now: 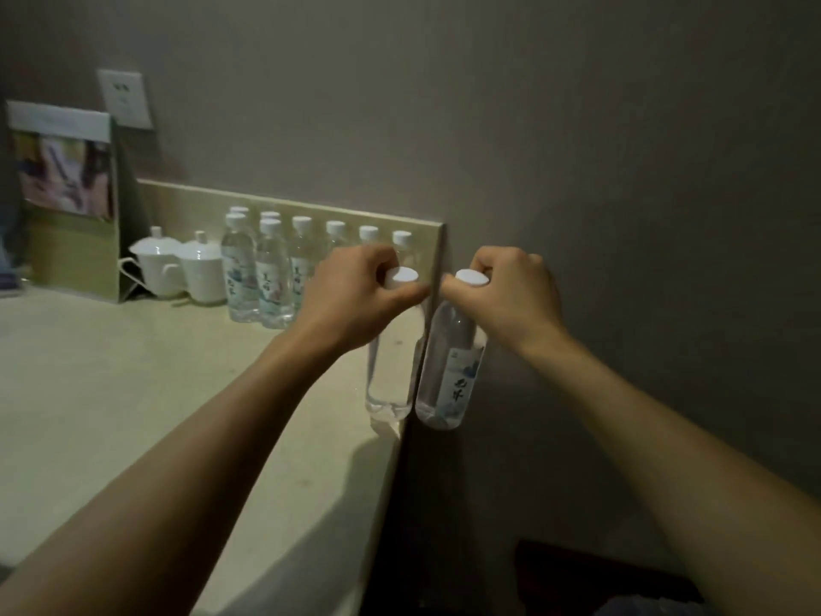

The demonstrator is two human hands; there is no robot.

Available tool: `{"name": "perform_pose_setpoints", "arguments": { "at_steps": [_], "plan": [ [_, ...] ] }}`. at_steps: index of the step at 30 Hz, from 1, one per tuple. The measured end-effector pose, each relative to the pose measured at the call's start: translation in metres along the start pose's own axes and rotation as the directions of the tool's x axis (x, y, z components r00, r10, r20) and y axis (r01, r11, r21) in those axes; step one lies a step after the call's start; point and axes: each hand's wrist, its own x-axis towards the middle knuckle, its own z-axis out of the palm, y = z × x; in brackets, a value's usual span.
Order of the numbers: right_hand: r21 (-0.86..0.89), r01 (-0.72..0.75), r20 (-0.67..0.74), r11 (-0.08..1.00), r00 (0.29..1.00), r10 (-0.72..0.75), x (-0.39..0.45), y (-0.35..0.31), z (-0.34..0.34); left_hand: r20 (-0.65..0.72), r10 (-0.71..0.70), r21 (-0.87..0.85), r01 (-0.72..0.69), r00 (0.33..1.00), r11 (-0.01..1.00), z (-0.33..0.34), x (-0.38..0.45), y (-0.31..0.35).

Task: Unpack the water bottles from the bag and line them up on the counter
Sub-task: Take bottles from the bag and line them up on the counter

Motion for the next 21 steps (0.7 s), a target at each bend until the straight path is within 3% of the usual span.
{"name": "perform_pose_setpoints", "arguments": {
  "at_steps": [9, 14, 21],
  "plan": [
    [0.162, 0.041, 0.023, 0.986, 0.999, -0.045, 0.036, -0.045, 0.069, -0.116, 0.004, 0.202, 0.020, 0.993, 0.979, -0.032, 0.023, -0.059],
    [0.243, 0.018, 0.044, 0.970, 0.999, -0.030, 0.056, -0.058, 0.110, -0.044, -0.005, 0.245, 0.016, 0.999, 0.969, -0.038, 0.043, -0.095],
    [0.179, -0.119, 0.001, 0.977, 0.993, 0.121, 0.078, -0.067, 0.158, 0.053, 0.051, 0.248, -0.062, 0.997, 0.967, -0.039, 0.081, -0.149]
  ]
}}
